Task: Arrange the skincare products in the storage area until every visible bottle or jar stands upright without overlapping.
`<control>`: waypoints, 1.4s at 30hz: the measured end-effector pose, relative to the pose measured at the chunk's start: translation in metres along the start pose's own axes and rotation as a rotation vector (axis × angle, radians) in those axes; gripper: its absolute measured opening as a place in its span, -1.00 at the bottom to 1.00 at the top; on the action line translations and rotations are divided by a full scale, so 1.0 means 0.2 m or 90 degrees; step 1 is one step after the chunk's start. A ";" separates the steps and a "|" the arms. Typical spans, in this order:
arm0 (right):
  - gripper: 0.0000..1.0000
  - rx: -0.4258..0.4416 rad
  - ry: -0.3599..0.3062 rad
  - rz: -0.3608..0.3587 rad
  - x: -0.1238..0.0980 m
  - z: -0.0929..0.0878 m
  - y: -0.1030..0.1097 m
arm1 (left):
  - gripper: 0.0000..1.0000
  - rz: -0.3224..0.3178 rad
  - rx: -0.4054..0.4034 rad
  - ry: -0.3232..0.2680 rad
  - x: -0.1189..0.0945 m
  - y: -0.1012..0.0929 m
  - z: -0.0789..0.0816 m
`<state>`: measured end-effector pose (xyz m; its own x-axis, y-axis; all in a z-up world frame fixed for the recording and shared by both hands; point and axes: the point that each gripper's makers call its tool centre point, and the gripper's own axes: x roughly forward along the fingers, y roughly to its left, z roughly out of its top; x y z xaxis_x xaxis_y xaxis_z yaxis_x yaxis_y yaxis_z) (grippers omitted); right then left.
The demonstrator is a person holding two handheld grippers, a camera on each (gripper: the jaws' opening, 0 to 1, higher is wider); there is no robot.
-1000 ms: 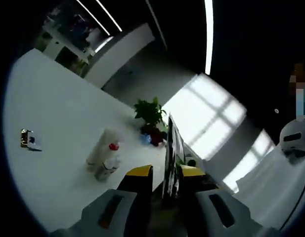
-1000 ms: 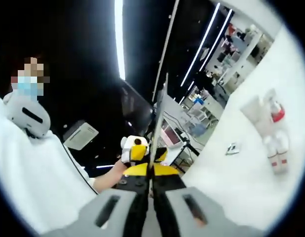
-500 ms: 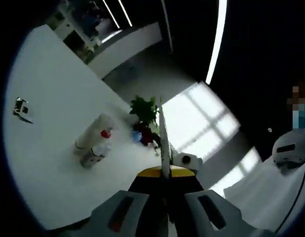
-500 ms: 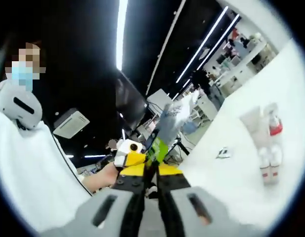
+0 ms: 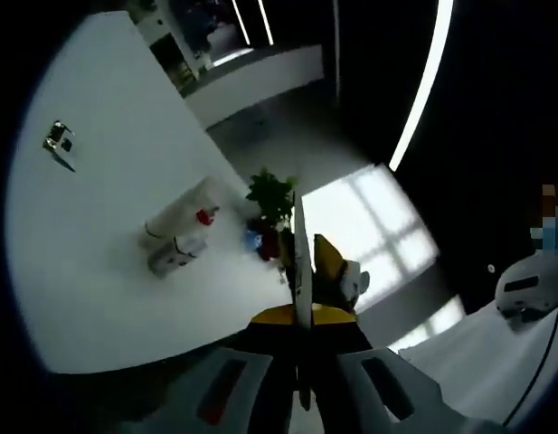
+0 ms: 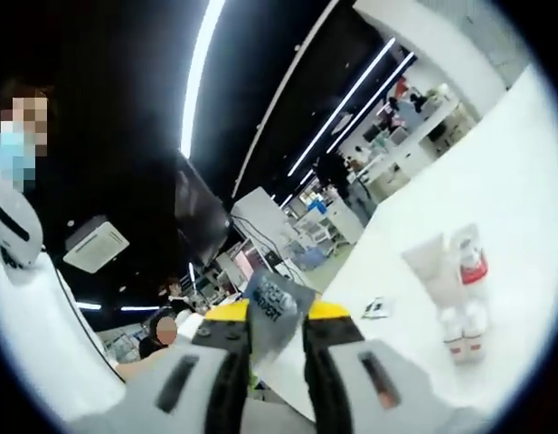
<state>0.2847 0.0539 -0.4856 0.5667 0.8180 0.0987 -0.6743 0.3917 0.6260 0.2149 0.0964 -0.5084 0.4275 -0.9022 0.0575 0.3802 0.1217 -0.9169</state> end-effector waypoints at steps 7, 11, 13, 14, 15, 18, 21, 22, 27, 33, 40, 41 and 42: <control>-0.97 0.023 0.007 -0.017 0.03 -0.02 -0.02 | -1.00 0.016 0.000 -0.039 -0.03 0.05 0.03; -0.98 -0.035 0.028 -0.057 0.07 -0.03 -0.08 | -0.98 0.059 0.016 -0.085 -0.03 0.12 0.06; -0.98 -0.033 0.033 -0.057 0.09 -0.03 -0.07 | -0.87 0.115 0.088 -0.093 -0.04 0.18 0.07; -0.98 -0.044 0.039 -0.059 0.10 -0.04 -0.07 | -0.79 0.130 0.120 -0.081 -0.05 0.20 0.06; -0.98 -0.069 0.054 -0.069 0.12 -0.05 -0.08 | -0.73 0.133 0.148 -0.064 -0.05 0.20 0.05; -0.98 -0.105 0.086 -0.082 0.14 -0.08 -0.09 | -0.49 0.148 0.154 -0.023 -0.05 0.23 0.00; -0.98 -0.145 0.113 -0.095 0.17 -0.10 -0.10 | -0.41 0.160 0.142 -0.028 -0.08 0.27 0.01; -0.98 -0.156 0.123 -0.099 0.18 -0.11 -0.11 | -0.46 0.165 0.133 -0.029 -0.09 0.28 0.02; -0.98 -0.207 0.162 -0.099 0.22 -0.16 -0.12 | -0.71 0.178 0.098 -0.031 -0.15 0.31 0.03; -0.98 -0.326 0.234 -0.122 0.27 -0.23 -0.17 | -0.89 0.190 0.042 -0.052 -0.20 0.35 0.06; -0.98 -0.416 0.292 -0.155 0.31 -0.32 -0.25 | -1.00 0.221 0.008 -0.061 -0.21 0.44 0.07; -0.98 -0.419 0.294 -0.160 0.32 -0.33 -0.26 | -1.00 0.221 -0.001 -0.062 -0.21 0.45 0.07; -0.98 -0.415 0.294 -0.162 0.32 -0.33 -0.27 | -1.00 0.222 -0.007 -0.063 -0.21 0.45 0.07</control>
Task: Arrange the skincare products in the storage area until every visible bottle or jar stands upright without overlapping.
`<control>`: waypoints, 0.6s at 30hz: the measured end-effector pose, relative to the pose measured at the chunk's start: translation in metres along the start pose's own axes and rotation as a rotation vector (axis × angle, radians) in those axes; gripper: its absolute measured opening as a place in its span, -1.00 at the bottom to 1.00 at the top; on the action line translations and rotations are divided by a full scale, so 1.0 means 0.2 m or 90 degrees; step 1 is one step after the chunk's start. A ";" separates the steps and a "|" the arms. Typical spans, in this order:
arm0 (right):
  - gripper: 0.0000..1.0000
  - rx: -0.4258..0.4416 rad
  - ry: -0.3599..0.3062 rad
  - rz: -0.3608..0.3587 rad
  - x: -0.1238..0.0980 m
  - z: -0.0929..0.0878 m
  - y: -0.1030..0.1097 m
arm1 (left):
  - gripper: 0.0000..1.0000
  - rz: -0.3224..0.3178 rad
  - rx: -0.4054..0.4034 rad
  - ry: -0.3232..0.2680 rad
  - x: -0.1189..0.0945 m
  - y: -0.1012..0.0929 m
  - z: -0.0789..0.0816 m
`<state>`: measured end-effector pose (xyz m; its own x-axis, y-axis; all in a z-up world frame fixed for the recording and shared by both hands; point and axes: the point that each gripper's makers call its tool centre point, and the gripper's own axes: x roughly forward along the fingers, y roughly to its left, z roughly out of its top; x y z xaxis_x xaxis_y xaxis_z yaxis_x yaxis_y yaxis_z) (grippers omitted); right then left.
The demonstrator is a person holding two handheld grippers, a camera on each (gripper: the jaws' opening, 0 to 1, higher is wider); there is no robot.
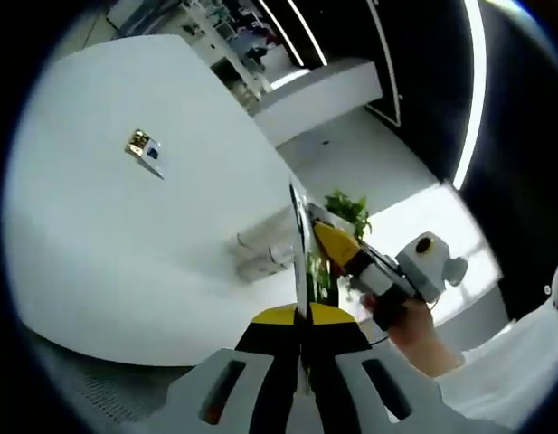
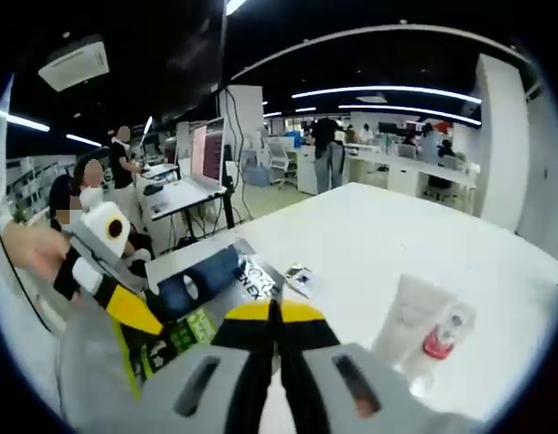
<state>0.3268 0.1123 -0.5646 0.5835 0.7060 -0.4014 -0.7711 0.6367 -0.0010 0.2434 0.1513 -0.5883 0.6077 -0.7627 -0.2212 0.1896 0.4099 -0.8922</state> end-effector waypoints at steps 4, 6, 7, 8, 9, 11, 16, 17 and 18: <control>-0.98 0.009 0.005 -0.003 0.02 -0.02 -0.02 | -1.00 0.003 -0.022 -0.001 0.01 0.03 0.00; -0.96 0.010 0.008 -0.005 0.03 -0.03 -0.03 | -1.00 0.002 -0.033 -0.002 0.02 0.04 0.00; -0.95 0.012 0.010 -0.007 0.04 -0.04 -0.03 | -1.00 0.000 -0.040 -0.003 0.03 0.04 0.00; -0.93 0.012 0.010 -0.008 0.04 -0.04 -0.04 | -1.00 -0.009 -0.056 -0.006 0.03 0.04 0.00; -0.91 0.015 0.009 -0.013 0.04 -0.04 -0.05 | -1.00 -0.015 -0.066 -0.009 0.04 0.03 0.00; -0.81 0.022 0.007 -0.018 0.04 -0.05 -0.07 | -1.00 -0.026 -0.089 -0.021 0.04 0.03 0.01; -0.52 0.024 0.013 -0.006 0.04 -0.08 -0.07 | -1.00 -0.042 -0.123 -0.040 0.07 0.04 0.04; -0.46 0.024 0.013 -0.004 0.04 -0.08 -0.07 | -1.00 -0.040 -0.125 -0.041 0.08 0.05 0.05; -0.42 0.021 0.012 -0.003 0.03 -0.08 -0.07 | -1.00 -0.039 -0.125 -0.041 0.09 0.05 0.05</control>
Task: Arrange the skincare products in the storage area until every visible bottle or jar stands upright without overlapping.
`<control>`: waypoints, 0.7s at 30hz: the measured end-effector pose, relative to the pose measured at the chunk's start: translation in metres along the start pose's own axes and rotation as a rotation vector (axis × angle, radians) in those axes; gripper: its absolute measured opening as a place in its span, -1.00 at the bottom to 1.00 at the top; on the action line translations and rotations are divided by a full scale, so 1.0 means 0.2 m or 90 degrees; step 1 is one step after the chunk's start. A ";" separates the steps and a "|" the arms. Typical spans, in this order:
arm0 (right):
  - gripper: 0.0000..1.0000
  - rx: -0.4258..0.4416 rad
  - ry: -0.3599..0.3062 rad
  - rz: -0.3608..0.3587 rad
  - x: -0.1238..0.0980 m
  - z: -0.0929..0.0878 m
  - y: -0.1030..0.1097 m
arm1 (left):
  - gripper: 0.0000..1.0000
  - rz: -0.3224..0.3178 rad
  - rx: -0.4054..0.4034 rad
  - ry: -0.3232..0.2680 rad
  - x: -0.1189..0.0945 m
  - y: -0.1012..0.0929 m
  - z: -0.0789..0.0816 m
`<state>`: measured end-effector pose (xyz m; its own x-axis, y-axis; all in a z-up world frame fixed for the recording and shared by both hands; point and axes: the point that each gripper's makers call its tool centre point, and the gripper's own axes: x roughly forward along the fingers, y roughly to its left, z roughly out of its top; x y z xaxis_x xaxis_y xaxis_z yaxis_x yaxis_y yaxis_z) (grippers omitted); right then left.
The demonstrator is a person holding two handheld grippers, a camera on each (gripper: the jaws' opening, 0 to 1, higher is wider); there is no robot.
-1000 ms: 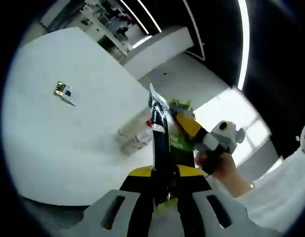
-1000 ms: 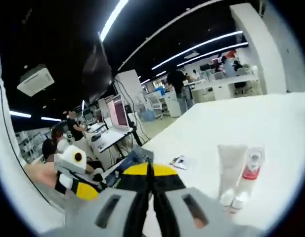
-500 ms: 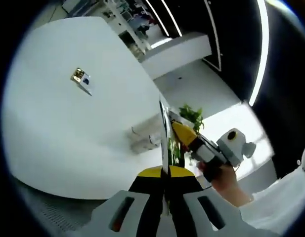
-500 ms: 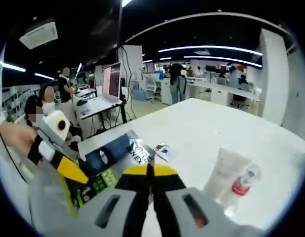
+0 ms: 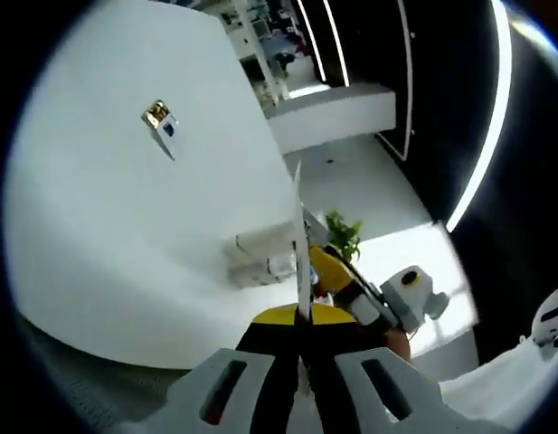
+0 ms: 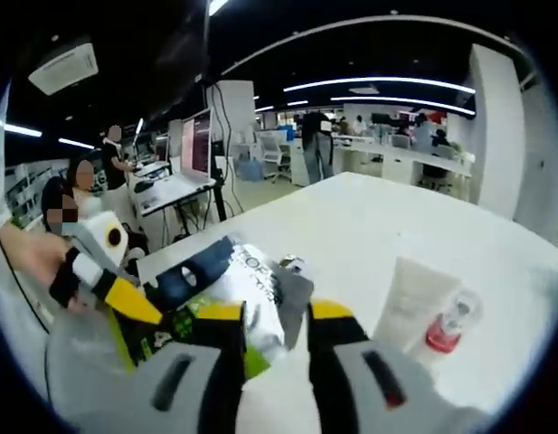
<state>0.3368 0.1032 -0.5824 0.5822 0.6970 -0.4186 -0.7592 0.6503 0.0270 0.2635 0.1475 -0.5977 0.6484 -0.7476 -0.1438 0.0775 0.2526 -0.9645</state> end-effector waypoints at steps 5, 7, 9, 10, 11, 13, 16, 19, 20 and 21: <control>-0.23 -0.001 -0.001 0.005 -0.02 -0.02 0.00 | -1.00 0.002 -0.005 0.001 0.04 0.02 0.02; -0.17 -0.002 0.000 0.002 -0.03 -0.03 0.00 | -1.00 0.002 -0.013 -0.004 0.05 0.03 0.03; -0.17 -0.001 -0.001 0.002 -0.05 -0.03 0.00 | -1.00 0.000 -0.026 -0.013 0.07 0.04 0.05; -0.21 -0.003 -0.005 0.007 -0.06 -0.03 0.00 | -1.00 0.001 -0.031 -0.015 0.08 0.05 0.06; -0.21 -0.005 -0.007 0.004 -0.06 -0.03 0.00 | -1.00 0.000 -0.034 -0.016 0.08 0.05 0.06; -0.10 -0.007 -0.009 -0.001 -0.08 -0.04 0.00 | -1.00 -0.005 -0.043 -0.018 0.11 0.06 0.07; -0.02 -0.002 -0.010 -0.006 -0.10 -0.05 0.00 | -1.00 -0.003 -0.047 -0.017 0.13 0.08 0.08; 0.03 0.008 -0.010 -0.017 -0.13 -0.07 -0.01 | -1.00 0.009 -0.041 -0.012 0.16 0.10 0.08; 0.05 0.009 -0.011 -0.019 -0.13 -0.07 -0.01 | -1.00 0.010 -0.041 -0.010 0.16 0.11 0.07; 0.09 0.011 -0.010 -0.026 -0.15 -0.08 -0.02 | -1.00 0.013 -0.042 -0.007 0.17 0.12 0.07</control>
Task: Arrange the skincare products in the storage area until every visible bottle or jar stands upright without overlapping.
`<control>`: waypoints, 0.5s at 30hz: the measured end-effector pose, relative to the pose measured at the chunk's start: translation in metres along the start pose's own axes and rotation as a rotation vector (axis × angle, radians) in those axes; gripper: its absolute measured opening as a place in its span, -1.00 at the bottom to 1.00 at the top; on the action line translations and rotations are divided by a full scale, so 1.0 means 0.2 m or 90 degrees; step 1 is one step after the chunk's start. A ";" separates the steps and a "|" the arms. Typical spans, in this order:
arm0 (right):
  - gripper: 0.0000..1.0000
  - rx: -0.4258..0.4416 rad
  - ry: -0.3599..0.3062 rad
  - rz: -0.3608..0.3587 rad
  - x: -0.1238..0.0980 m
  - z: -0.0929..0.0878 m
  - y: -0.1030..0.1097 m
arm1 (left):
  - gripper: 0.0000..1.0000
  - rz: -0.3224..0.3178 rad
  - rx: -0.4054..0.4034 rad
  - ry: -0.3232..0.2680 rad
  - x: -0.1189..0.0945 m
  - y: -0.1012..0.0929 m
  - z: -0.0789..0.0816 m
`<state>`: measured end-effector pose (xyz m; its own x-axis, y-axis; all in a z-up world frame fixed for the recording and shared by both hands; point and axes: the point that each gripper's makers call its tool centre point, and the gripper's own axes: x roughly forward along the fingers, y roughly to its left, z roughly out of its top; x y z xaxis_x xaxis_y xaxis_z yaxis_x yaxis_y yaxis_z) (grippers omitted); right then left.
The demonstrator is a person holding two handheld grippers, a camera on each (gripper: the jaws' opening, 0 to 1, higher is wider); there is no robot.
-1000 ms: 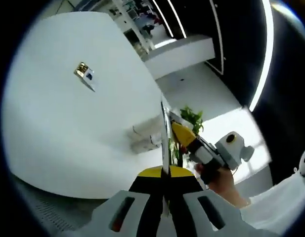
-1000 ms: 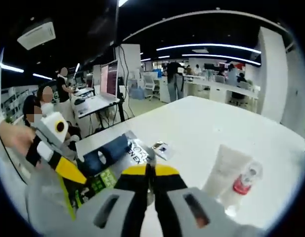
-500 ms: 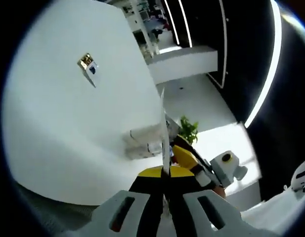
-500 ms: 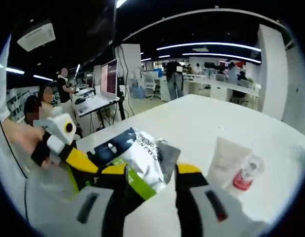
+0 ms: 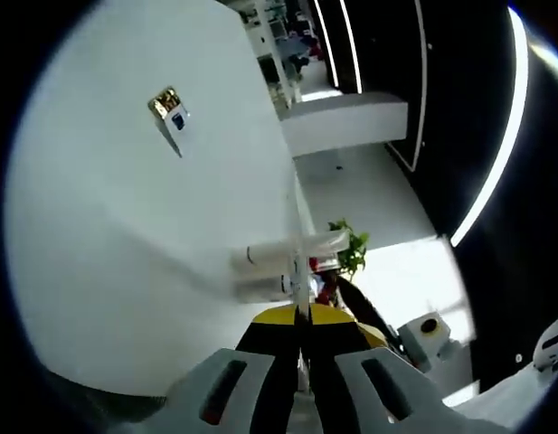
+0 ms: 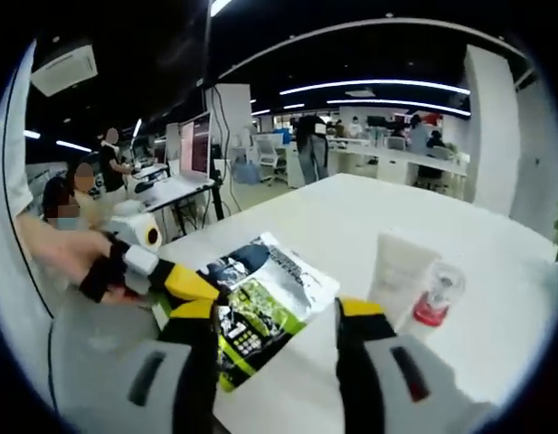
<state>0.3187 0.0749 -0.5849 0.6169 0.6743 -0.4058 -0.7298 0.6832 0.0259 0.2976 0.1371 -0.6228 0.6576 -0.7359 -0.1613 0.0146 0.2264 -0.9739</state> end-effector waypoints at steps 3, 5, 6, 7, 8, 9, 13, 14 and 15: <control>0.28 0.004 0.000 -0.023 -0.03 -0.01 -0.03 | -1.00 0.007 0.001 0.004 0.01 0.02 0.00; 0.37 0.010 0.002 -0.037 -0.05 -0.03 -0.06 | -1.00 0.012 0.000 0.005 0.02 0.04 -0.01; 0.39 0.013 0.002 -0.043 -0.06 -0.03 -0.07 | -1.00 0.015 0.000 0.007 0.03 0.05 -0.01; 0.41 0.017 0.000 -0.049 -0.07 -0.04 -0.08 | -1.00 0.017 -0.002 0.008 0.03 0.06 -0.01; 0.42 0.020 0.000 -0.053 -0.08 -0.04 -0.09 | -1.00 0.019 -0.002 0.009 0.04 0.06 -0.01; 0.43 0.025 0.000 -0.059 -0.10 -0.05 -0.10 | -1.00 0.022 -0.002 0.010 0.04 0.07 -0.01; 0.54 0.036 0.004 -0.084 -0.13 -0.09 -0.15 | -1.00 0.031 -0.007 0.013 0.06 0.10 -0.01; 0.56 0.038 0.005 -0.088 -0.14 -0.10 -0.15 | -1.00 0.034 -0.005 0.014 0.07 0.11 -0.01; 0.58 0.041 0.007 -0.092 -0.14 -0.10 -0.16 | -1.00 0.039 -0.001 0.016 0.08 0.13 -0.01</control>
<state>0.3185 0.0274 -0.5931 0.7104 0.5647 -0.4200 -0.6131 0.7896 0.0245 0.3070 0.1303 -0.6502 0.6375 -0.7369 -0.2248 -0.0268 0.2704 -0.9624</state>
